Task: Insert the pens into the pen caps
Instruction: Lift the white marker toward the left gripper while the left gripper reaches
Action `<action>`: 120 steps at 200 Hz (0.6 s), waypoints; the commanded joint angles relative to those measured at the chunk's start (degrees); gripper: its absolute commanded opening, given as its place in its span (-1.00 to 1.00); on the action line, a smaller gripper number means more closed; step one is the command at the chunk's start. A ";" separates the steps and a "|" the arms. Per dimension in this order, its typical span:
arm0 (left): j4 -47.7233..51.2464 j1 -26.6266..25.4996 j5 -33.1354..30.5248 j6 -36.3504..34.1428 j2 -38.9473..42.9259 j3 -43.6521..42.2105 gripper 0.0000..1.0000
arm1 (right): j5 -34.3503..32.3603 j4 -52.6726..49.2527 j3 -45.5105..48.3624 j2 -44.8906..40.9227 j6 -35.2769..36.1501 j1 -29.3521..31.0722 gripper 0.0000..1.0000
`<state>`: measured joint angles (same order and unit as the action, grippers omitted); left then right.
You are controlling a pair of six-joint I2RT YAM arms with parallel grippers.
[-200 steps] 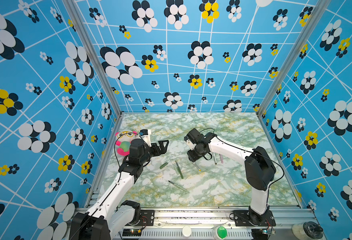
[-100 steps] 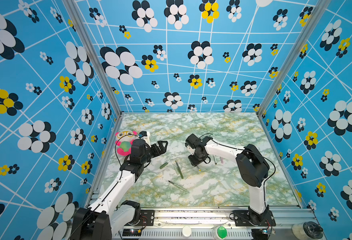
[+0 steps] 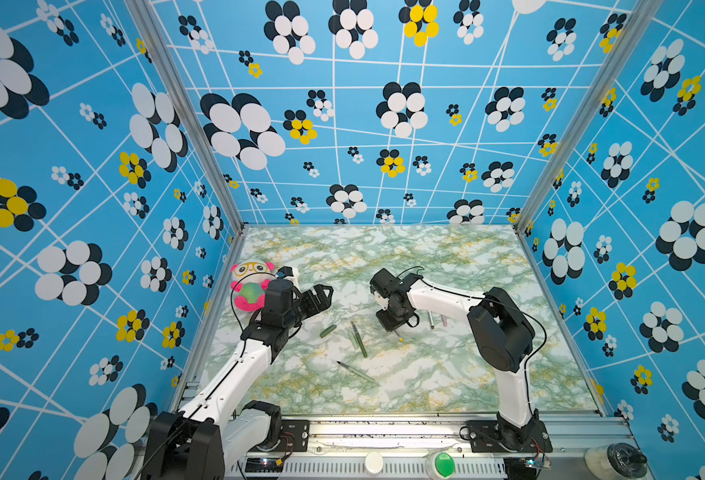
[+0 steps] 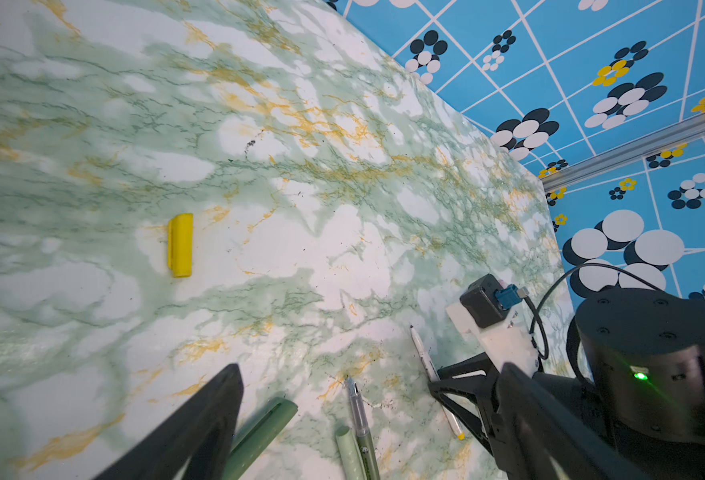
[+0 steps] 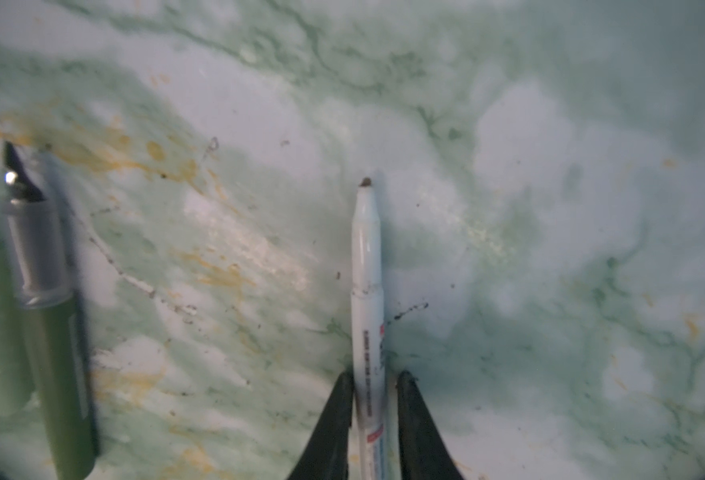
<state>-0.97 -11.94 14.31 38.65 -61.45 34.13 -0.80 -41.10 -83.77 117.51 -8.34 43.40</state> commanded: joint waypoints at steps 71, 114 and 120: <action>-0.55 0.43 5.63 -2.40 1.04 2.67 0.86 | 7.15 3.64 -5.09 -4.42 -6.55 -2.19 -0.85; -9.47 -0.30 18.57 -4.34 0.77 3.75 0.86 | 15.00 13.26 -4.86 -12.08 -14.84 -7.17 -0.93; -9.93 -0.71 20.31 -4.86 0.38 4.44 0.86 | 16.15 15.31 -4.07 -13.23 -16.21 -7.87 -0.93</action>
<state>-4.54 -12.01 24.73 36.38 -61.12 35.14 9.28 -33.63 -87.39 110.02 -17.76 38.13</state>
